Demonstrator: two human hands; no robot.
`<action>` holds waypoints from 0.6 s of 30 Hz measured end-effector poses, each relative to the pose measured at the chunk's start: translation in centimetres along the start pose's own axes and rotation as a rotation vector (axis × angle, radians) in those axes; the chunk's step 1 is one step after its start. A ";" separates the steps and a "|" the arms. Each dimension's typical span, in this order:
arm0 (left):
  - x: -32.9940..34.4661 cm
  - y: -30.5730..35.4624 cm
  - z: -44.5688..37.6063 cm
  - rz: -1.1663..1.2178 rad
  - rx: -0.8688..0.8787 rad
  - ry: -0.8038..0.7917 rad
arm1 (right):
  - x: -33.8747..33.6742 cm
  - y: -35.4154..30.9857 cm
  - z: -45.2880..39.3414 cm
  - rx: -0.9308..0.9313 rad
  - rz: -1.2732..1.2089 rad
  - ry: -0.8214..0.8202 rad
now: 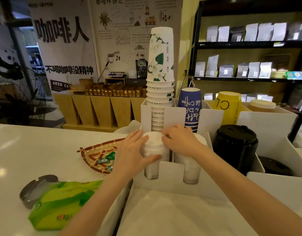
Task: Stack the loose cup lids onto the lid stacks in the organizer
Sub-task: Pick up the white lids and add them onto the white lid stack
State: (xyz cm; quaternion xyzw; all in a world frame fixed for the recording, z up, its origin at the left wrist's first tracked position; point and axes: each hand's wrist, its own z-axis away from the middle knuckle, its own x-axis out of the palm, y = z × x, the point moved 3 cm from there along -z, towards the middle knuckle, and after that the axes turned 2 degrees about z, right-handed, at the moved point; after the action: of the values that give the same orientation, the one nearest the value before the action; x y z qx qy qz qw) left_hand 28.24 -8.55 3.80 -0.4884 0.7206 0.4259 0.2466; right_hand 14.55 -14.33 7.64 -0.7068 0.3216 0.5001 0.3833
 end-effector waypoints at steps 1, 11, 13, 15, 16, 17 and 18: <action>0.1 0.0 0.0 0.001 0.004 -0.014 | 0.0 -0.2 0.0 0.005 0.040 -0.019; -0.1 0.7 -0.1 -0.068 0.017 -0.062 | 0.1 -0.9 0.8 -0.045 0.230 0.043; -0.6 1.2 -0.4 -0.143 0.022 -0.124 | 0.1 -1.0 0.8 -0.053 0.238 0.062; -1.2 1.6 -0.9 -0.239 0.040 -0.222 | -0.2 -1.0 1.0 -0.074 0.225 0.099; -1.4 1.6 -1.2 -0.283 0.037 -0.301 | -0.2 -0.8 0.8 -0.089 0.221 0.116; -1.7 1.7 -1.6 -0.295 0.014 -0.373 | -0.5 -0.9 1.1 -0.076 0.195 0.098; -2.0 1.7 -2.0 -0.290 -0.012 -0.440 | -0.8 -0.8 1.3 -0.093 0.170 0.110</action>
State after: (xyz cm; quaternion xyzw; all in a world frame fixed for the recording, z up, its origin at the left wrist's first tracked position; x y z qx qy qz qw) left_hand 27.63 -9.03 6.97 -0.4836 0.5698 0.4862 0.4529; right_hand 14.44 -12.77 8.30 -0.7201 0.3775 0.5059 0.2881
